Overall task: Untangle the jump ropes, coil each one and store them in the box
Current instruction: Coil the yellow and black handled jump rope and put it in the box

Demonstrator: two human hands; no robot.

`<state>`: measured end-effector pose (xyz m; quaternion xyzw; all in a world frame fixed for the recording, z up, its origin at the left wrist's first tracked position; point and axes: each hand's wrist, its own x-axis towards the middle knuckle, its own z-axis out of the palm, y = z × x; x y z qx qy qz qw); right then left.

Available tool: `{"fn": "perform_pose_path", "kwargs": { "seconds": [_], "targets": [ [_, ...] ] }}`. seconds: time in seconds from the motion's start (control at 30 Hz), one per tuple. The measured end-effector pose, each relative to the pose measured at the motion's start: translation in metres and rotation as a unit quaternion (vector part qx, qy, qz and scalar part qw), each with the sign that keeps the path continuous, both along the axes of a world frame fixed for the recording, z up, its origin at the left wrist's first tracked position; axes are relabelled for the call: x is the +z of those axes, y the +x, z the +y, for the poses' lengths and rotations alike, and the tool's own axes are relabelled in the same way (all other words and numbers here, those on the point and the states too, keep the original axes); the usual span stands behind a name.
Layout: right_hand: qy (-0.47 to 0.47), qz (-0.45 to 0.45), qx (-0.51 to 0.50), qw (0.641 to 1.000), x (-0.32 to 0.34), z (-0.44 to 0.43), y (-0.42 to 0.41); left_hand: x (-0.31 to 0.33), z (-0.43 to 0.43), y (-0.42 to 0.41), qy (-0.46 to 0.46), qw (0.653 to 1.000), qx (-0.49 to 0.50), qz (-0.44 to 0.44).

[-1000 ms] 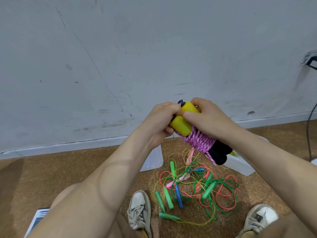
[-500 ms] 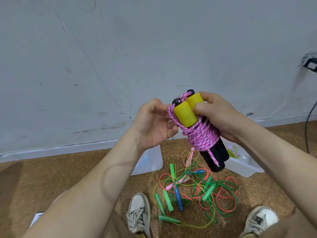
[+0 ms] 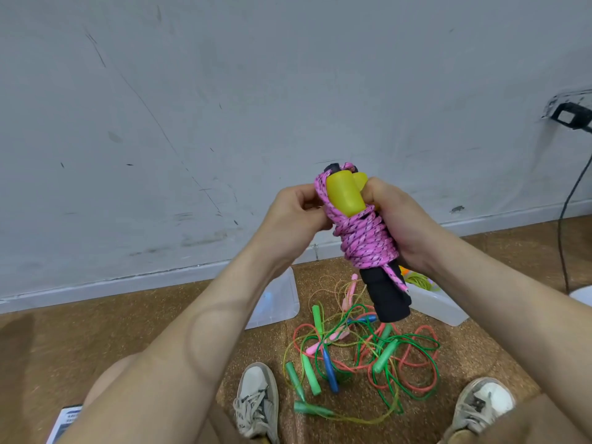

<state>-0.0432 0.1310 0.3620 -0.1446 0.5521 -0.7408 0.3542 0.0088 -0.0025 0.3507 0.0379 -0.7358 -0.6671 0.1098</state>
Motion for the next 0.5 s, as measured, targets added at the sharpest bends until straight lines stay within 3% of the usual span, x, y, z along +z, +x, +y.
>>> {"fn": "perform_pose_path", "kwargs": {
  "seconds": [0.27,0.5],
  "targets": [
    [0.005,0.014,-0.008,1.0,-0.0006,-0.0007,0.0006,0.0022,-0.0055,0.0005,0.026,0.999,-0.023,-0.007],
    [-0.017,0.04,-0.014,0.999,0.0018,-0.0065,0.0024,0.0093,0.0017,0.0013,-0.035,0.999,-0.036,0.004]
  ]
}}
